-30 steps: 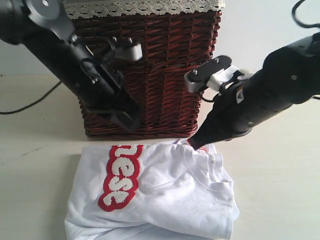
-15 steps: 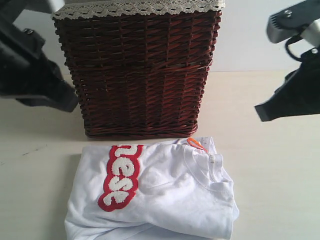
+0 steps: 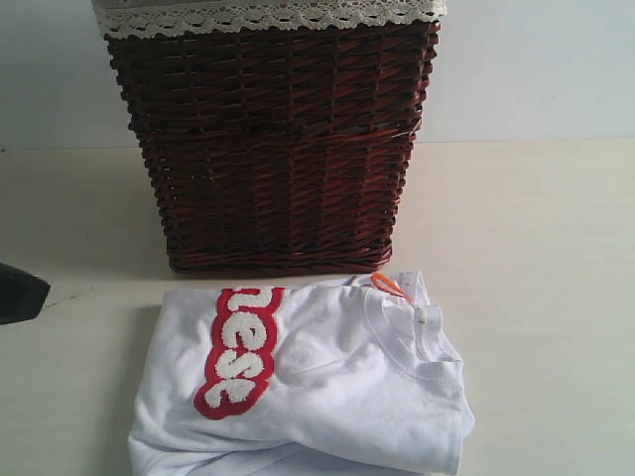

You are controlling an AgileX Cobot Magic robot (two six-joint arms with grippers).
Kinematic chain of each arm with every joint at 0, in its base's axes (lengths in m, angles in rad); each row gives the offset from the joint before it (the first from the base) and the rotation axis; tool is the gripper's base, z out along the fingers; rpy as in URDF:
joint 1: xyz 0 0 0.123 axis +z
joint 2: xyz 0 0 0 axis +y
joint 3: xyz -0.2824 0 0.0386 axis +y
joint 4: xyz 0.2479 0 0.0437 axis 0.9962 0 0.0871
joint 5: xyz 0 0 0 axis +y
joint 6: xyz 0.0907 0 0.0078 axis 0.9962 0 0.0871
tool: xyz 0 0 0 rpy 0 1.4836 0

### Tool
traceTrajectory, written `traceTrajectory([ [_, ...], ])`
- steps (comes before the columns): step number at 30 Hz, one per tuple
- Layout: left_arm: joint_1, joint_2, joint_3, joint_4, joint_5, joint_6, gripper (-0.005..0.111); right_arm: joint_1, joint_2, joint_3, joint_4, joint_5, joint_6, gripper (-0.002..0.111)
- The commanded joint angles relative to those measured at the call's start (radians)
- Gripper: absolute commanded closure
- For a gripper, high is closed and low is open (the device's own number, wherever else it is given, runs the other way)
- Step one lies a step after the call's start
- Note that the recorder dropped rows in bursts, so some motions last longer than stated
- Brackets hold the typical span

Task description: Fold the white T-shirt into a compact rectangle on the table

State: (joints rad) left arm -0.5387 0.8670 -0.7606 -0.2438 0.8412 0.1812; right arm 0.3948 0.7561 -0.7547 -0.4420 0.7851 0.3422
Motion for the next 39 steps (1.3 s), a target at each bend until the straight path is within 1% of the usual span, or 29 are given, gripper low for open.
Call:
traceTrajectory([
  [1,0.001,-0.036,0.015,0.0,-0.017,0.001,0.107,0.001,-0.023,0.005,-0.007,-0.006,0.002,0.108],
  [13,0.001,-0.032,0.015,-0.003,-0.014,0.001,0.107,0.001,-0.023,0.005,-0.006,-0.006,0.0,0.108],
  [14,0.001,-0.032,0.015,0.01,-0.021,0.021,0.107,0.001,-0.023,0.005,-0.006,-0.006,0.0,0.108],
  [16,0.004,-0.034,0.015,0.053,-0.079,0.108,0.107,0.001,-0.023,0.005,-0.006,-0.006,0.002,0.108],
  [19,0.052,-0.066,0.044,0.064,-0.244,0.126,0.107,0.001,-0.023,0.005,-0.006,-0.006,0.002,0.108],
  [20,0.077,-0.083,0.069,0.045,-0.342,0.126,0.107,0.001,-0.023,0.005,-0.006,-0.006,0.002,0.108],
  [23,0.131,-0.136,0.168,-0.016,-0.518,0.126,0.107,0.001,-0.023,0.005,-0.006,-0.006,0.002,0.108],
  [25,0.161,-0.182,0.236,-0.035,-0.6,0.126,0.107,0.001,-0.023,0.005,-0.006,-0.006,0.002,0.108],
  [29,0.243,-0.311,0.429,-0.095,-0.802,0.125,0.107,0.001,-0.023,0.005,-0.006,-0.006,0.002,0.108],
  [32,0.305,-0.411,0.554,-0.137,-0.886,0.125,0.107,0.001,-0.023,0.005,-0.004,-0.006,0.002,0.108],
  [35,0.361,-0.507,0.642,-0.139,-0.905,0.125,0.107,0.001,-0.023,0.005,-0.004,-0.006,0.002,0.108],
  [39,0.406,-0.604,0.722,-0.141,-0.899,0.125,0.107,0.001,-0.023,0.005,-0.004,-0.006,0.002,0.108],
])
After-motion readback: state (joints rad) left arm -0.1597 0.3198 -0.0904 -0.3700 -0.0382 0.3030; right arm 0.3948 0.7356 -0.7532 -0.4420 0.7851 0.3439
